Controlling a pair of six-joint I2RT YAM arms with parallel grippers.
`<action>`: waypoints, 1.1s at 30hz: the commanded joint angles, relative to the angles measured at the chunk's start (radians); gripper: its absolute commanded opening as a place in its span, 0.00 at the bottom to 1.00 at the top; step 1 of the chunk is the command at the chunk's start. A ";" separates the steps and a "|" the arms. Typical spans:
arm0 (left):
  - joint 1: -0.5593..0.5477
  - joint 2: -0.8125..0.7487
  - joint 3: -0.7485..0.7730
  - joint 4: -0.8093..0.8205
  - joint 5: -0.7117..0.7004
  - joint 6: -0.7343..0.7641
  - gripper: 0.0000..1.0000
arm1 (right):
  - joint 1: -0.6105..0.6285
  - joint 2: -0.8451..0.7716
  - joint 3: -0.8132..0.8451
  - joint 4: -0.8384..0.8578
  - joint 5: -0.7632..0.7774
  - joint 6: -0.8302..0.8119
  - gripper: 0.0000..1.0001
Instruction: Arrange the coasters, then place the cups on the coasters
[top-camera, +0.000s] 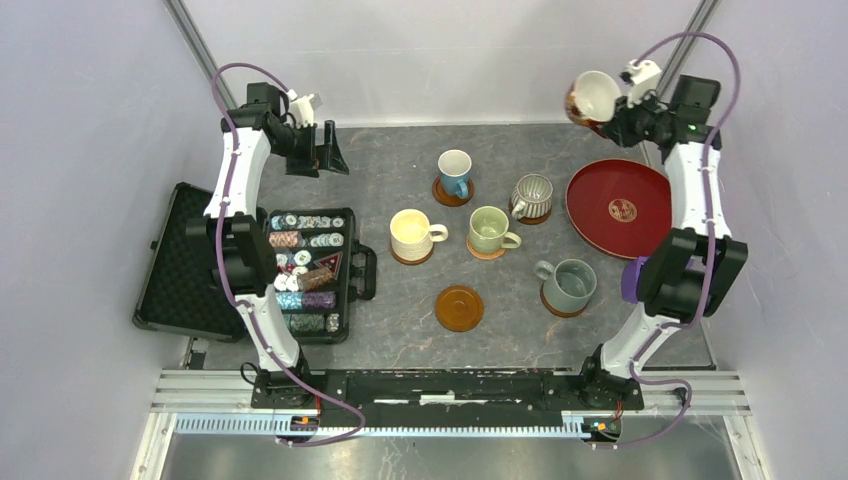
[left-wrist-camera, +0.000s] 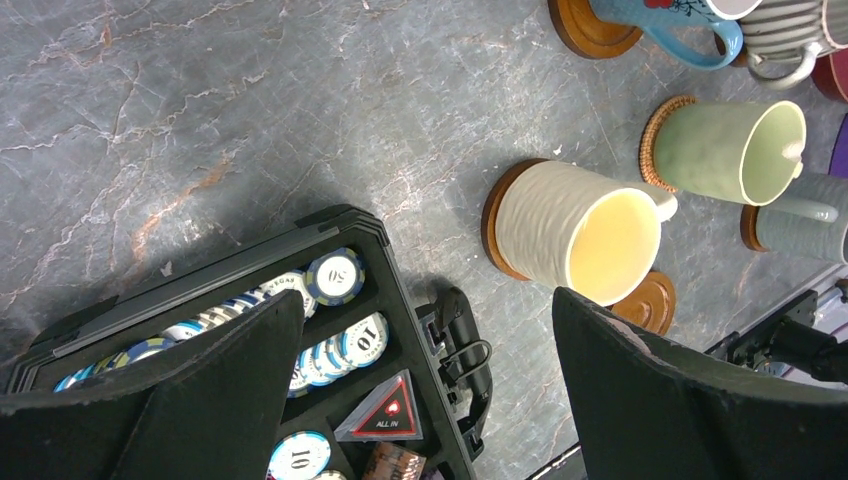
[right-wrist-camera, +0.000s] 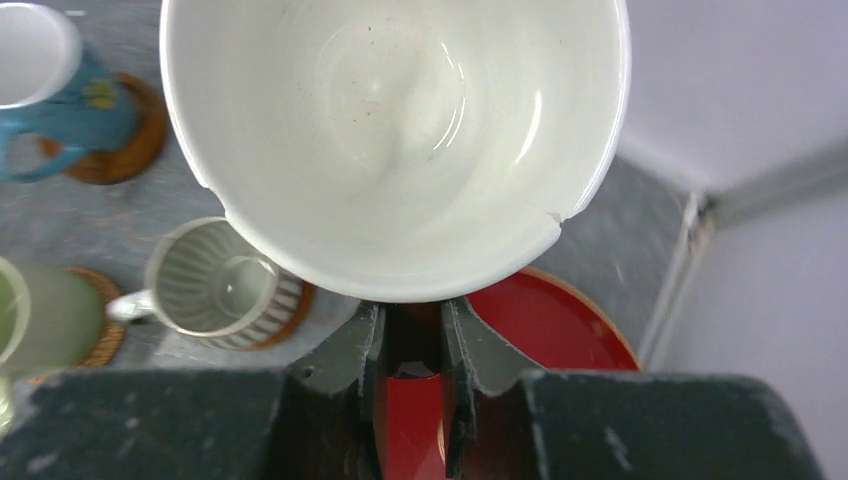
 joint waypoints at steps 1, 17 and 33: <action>-0.001 -0.049 0.026 -0.028 0.000 0.052 1.00 | 0.121 -0.124 0.056 0.078 -0.229 -0.161 0.00; -0.002 -0.129 -0.058 -0.028 0.006 0.061 1.00 | 0.567 -0.144 0.022 -0.691 -0.408 -1.402 0.00; -0.003 -0.164 -0.131 -0.028 0.015 0.055 1.00 | 0.803 -0.200 -0.275 -0.743 -0.199 -1.682 0.00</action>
